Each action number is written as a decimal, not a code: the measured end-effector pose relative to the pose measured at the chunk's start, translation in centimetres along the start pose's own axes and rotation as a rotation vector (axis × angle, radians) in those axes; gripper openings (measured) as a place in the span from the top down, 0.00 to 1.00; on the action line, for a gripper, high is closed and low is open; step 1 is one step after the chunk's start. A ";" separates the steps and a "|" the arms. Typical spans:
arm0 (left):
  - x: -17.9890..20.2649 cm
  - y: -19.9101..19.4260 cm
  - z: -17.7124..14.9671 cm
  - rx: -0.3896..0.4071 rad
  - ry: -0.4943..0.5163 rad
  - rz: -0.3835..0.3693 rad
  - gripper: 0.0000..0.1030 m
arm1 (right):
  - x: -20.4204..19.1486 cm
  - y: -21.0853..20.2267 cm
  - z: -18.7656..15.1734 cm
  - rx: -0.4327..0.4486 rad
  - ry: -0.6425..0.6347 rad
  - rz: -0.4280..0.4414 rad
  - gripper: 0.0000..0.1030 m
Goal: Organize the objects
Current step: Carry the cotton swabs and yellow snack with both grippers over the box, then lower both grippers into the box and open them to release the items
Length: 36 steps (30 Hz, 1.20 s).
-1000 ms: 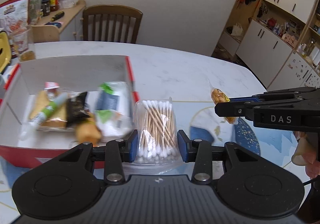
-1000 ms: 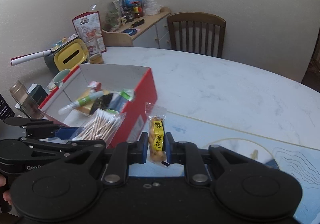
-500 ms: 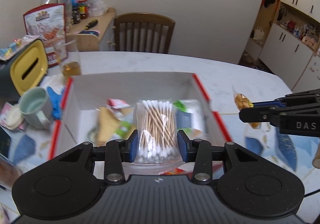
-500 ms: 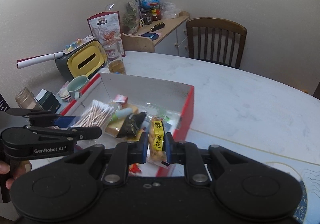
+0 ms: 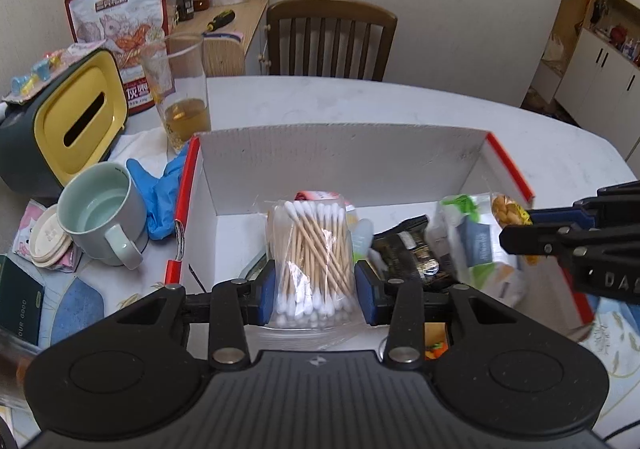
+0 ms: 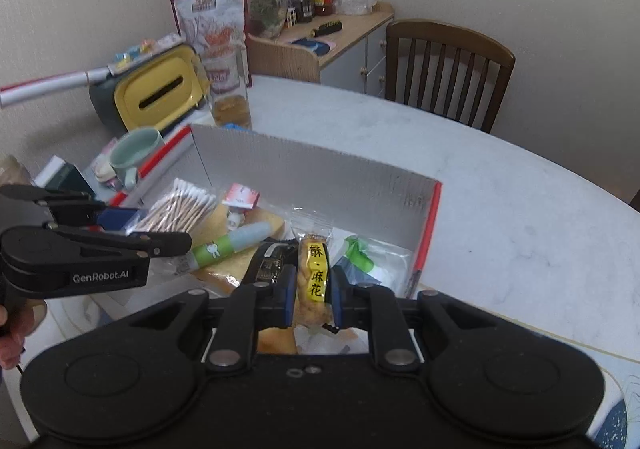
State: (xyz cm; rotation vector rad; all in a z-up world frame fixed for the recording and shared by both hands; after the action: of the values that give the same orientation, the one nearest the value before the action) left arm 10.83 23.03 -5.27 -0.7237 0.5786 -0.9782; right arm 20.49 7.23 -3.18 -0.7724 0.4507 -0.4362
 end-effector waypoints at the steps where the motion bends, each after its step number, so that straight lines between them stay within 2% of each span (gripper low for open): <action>1: 0.0 0.3 -0.1 -0.007 0.001 0.002 0.62 | -0.1 0.5 -0.1 -0.006 -0.005 -0.007 0.84; 9: -0.2 2.0 0.0 -0.053 0.013 -0.013 0.61 | -0.1 3.4 -0.5 -0.059 -0.012 -0.047 0.84; 13: -0.4 2.2 -0.1 -0.071 0.009 -0.029 0.59 | 0.0 4.1 -0.8 -0.080 -0.009 -0.051 0.79; 15: -0.5 2.2 -0.2 -0.075 0.009 -0.034 0.56 | 0.0 4.2 -1.1 -0.085 -0.009 -0.051 0.78; 17: -0.5 2.1 -0.4 -0.076 0.008 -0.034 0.44 | 0.1 4.2 -1.2 -0.090 -0.003 -0.045 0.76; 20: -0.5 1.9 -0.6 -0.068 0.012 -0.038 0.39 | 0.2 3.9 -1.5 -0.088 0.004 -0.035 0.69; 25: -0.8 1.4 -1.0 -0.061 0.008 -0.046 0.37 | 0.2 3.1 -1.7 -0.081 0.006 -0.015 0.58; 30: -1.2 0.6 -1.3 -0.046 -0.015 -0.048 0.37 | 0.2 2.0 -1.9 -0.066 0.005 -0.001 0.52; 34: -1.2 -0.6 -1.4 -0.023 -0.022 -0.057 0.27 | 0.0 1.0 -2.0 -0.048 -0.013 0.006 0.48; 36: -1.1 -1.2 -1.4 -0.008 -0.023 -0.067 0.26 | -0.2 0.4 -2.0 -0.035 -0.022 0.007 0.46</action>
State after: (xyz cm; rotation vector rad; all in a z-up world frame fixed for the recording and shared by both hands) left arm 8.68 23.14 -5.07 -0.7644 0.5414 -1.0291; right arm 19.34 6.47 -4.70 -0.8088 0.4415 -0.4134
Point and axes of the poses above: each gripper's, at about its wrist camera, not at the fingertips, and y roughly the way its jaws point, x to its right, z to its top, the point moved 4 cm from there along y, roughly the way its jaws point, and after that the axes turned 11 degrees about z, right-handed, at the moved point
